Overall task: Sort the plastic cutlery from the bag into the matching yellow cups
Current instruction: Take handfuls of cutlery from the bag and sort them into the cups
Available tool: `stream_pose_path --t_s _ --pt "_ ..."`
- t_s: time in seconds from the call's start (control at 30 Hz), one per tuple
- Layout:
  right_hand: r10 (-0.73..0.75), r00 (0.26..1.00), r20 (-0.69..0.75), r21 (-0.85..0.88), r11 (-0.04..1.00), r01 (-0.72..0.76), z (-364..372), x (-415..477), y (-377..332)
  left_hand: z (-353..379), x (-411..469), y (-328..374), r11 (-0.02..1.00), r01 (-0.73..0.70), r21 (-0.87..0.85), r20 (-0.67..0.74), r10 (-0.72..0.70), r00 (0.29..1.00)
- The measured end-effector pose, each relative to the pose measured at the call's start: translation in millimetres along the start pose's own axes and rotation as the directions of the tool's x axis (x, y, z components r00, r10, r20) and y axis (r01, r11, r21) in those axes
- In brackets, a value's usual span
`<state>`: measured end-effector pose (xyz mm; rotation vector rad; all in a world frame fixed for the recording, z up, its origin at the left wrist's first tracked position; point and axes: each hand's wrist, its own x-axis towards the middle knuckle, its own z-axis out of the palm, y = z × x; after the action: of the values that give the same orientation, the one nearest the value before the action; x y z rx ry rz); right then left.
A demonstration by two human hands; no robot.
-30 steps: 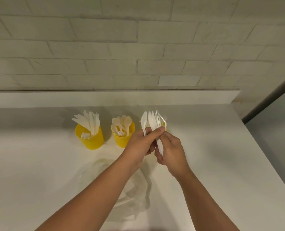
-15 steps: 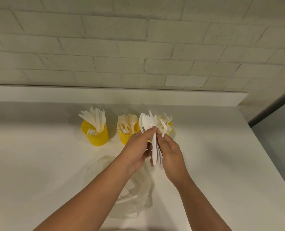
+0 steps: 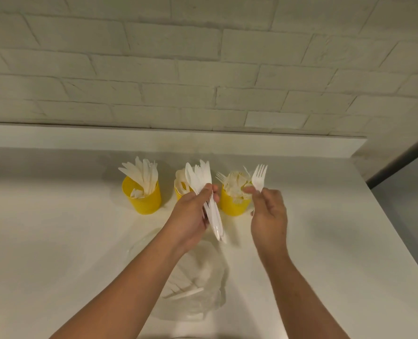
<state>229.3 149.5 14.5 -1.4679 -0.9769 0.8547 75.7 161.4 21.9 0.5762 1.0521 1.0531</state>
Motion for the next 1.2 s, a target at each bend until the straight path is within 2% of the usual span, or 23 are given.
stream_pose_path --t_s 0.13,0.27,0.37,0.47,0.57,0.7,0.8,0.9,0.97,1.03,1.1,1.2 --pt "-0.169 0.984 0.053 -0.142 0.974 0.175 -12.3 38.1 -14.7 -13.0 -5.1 8.2 0.993 -0.028 0.113 0.049 0.023 0.999" --pt "-0.259 0.961 0.098 -0.280 0.919 0.276 -9.3 69.5 -13.7 -16.1 -9.8 15.0 0.982 -0.063 0.175 0.045 0.056 0.997" --pt "-0.313 0.925 0.215 -0.476 0.793 0.379 -3.4 84.2 -1.3 -16.9 -10.3 16.3 0.980 -0.077 0.181 0.050 0.069 0.996" --pt "-0.376 0.880 0.291 -0.563 0.677 0.475 -0.1 91.3 9.1 -18.7 -10.0 15.7 0.976 -0.090 0.200 0.054 0.081 0.995" --pt "-0.366 0.874 0.321 -0.597 0.637 0.487 0.9 93.3 13.9 -20.8 -10.1 14.6 0.973 -0.096 0.209 0.049 0.087 0.995" --pt "-0.348 0.893 0.287 -0.585 0.675 0.451 2.7 92.9 10.4 -21.4 -10.0 13.6 0.972 -0.097 0.216 0.058 0.087 0.995" --pt "-0.360 0.865 0.350 -0.635 0.588 0.502 4.1 96.4 11.7 -21.5 -8.7 13.0 0.970 -0.099 0.220 0.069 0.085 0.994" --pt "-0.220 0.880 0.421 -0.749 0.463 0.474 5.5 101.8 22.2 -22.1 -7.9 12.9 0.969 -0.097 0.229 0.078 0.081 0.994" --pt "-0.164 0.885 0.436 -0.764 0.453 0.460 7.3 103.2 28.6 -22.4 -8.0 12.9 0.966 -0.099 0.237 0.092 0.080 0.993" --pt "-0.192 0.894 0.404 -0.726 0.527 0.441 8.7 102.0 29.4 -22.5 -8.8 13.2 0.964 -0.107 0.245 0.110 0.082 0.991" --pt "-0.226 0.896 0.382 -0.711 0.548 0.441 8.2 97.1 24.7 -21.7 -9.3 13.4 0.960 -0.117 0.255 0.127 0.087 0.988" --pt "-0.271 0.879 0.392 -0.768 0.430 0.475 5.0 87.9 20.0 -19.1 -10.4 13.1 0.954 -0.131 0.270 0.133 0.098 0.986"
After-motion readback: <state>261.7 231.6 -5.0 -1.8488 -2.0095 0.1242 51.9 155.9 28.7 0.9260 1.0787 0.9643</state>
